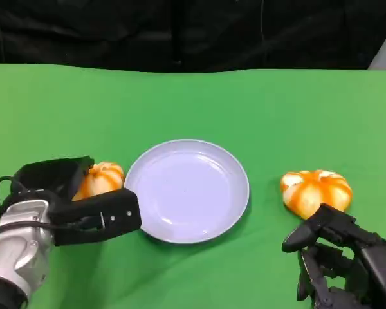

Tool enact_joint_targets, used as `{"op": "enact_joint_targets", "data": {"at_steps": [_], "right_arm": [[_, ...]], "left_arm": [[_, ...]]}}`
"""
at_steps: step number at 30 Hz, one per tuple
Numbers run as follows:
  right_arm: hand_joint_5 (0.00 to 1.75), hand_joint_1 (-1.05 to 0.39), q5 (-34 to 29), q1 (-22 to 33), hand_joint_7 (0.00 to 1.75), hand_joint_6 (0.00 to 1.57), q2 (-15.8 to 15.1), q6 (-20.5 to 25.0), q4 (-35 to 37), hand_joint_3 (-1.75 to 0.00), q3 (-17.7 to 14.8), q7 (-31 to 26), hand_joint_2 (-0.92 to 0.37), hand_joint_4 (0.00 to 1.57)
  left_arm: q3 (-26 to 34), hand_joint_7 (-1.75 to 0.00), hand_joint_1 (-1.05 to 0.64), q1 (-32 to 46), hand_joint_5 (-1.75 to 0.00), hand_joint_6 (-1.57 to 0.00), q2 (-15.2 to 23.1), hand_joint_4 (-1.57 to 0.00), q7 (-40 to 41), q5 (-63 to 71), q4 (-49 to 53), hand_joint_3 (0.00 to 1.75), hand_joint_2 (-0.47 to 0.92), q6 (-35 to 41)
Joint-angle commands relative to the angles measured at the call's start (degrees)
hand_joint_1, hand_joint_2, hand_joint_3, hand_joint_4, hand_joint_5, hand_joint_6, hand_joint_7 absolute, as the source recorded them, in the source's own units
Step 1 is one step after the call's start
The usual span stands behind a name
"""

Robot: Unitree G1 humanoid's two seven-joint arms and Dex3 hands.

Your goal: Grasp the bread from the table and place it into the plate.

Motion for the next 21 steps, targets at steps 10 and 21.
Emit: {"op": "enact_joint_targets", "data": {"at_steps": [10, 21], "right_arm": [[1.75, -0.07, 0.47, 0.23, 1.58, 0.64, -0.33, -0.41, -0.22, -1.05, -0.20, 0.04, -0.67, 0.73], [1.75, -0.07, 0.47, 0.23, 1.58, 0.64, -0.33, -0.41, -0.22, -1.05, -0.20, 0.04, -0.67, 0.73]], "left_arm": [[-0.29, 0.00, -0.64, -0.72, -0.01, -0.43, 0.58, -0.39, 1.05, -0.74, 0.68, 0.01, 0.92, -0.22], [-0.31, 0.00, -0.64, -0.72, 0.00, -0.43, 0.59, -0.39, 1.06, -0.76, 0.68, 0.01, 0.92, -0.21]]}}
